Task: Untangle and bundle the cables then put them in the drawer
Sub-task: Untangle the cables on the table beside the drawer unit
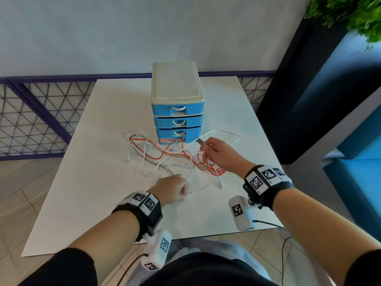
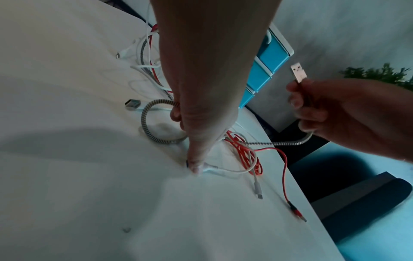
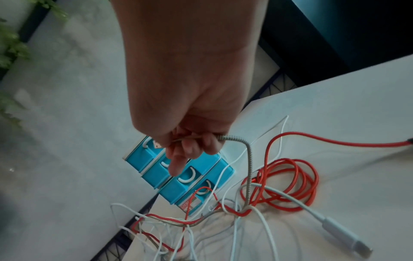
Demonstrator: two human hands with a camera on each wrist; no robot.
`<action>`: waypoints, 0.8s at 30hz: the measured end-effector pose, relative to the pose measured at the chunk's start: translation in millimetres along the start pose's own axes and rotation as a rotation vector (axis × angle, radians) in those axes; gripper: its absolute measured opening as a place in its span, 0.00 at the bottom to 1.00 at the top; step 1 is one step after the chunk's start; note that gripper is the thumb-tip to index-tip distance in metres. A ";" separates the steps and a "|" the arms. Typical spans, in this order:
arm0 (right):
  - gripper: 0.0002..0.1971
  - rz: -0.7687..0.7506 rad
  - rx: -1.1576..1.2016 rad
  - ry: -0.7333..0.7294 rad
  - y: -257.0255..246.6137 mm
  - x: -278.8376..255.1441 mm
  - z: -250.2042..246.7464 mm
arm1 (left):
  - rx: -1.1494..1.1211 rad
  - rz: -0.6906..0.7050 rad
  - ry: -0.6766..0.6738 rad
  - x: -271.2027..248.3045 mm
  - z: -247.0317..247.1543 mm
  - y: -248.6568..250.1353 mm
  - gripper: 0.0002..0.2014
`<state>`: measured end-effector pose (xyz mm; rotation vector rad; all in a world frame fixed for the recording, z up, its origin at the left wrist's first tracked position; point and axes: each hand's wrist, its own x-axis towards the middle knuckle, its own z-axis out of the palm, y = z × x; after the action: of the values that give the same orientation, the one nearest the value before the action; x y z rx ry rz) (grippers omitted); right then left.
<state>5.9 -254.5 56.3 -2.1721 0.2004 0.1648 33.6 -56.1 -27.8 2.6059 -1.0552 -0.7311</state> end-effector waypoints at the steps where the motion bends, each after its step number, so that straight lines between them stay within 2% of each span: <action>1: 0.10 0.014 -0.022 0.002 1.4 -0.7 -0.7 | -0.034 0.005 -0.004 0.3 -1.6 -1.3 0.07; 5: 0.11 -0.028 -0.031 -0.024 3.1 -2.5 4.1 | -0.177 0.000 0.051 1.0 -19.5 -2.0 0.07; 7: 0.07 -0.066 -0.080 -0.075 1.5 -0.5 9.1 | -0.255 -0.031 0.130 -2.1 -35.9 2.8 0.08; 10: 0.05 -0.120 -0.106 -0.148 -8.3 2.9 15.8 | -0.355 -0.001 0.278 -8.0 -62.3 12.2 0.07; 15: 0.13 -0.161 -0.039 -0.138 -35.6 5.2 21.9 | -0.601 0.028 0.447 -12.0 -91.6 19.1 0.05; 17: 0.12 -0.159 -0.010 -0.089 -41.0 8.7 20.2 | -0.779 -0.034 0.462 -13.2 -94.6 18.9 0.10; 19: 0.12 -0.148 0.075 -0.061 -44.7 12.5 15.4 | -0.900 -0.087 0.418 -15.5 -95.3 16.5 0.17; 20: 0.13 -0.135 0.168 -0.052 -46.3 14.6 12.3 | -0.840 -0.097 0.401 -16.5 -93.8 14.1 0.19; 23: 0.14 -0.096 0.509 -0.050 -58.4 19.5 6.5 | -0.549 -0.039 0.370 -19.7 -86.1 14.4 0.09; 24: 0.14 -0.094 0.613 -0.064 -64.7 21.9 6.6 | -0.538 0.024 0.358 -18.2 -84.1 19.7 0.16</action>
<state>40.2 -214.3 100.0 -1.5601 0.0945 0.1011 55.5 -54.8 57.7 2.1442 -0.6680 -0.4375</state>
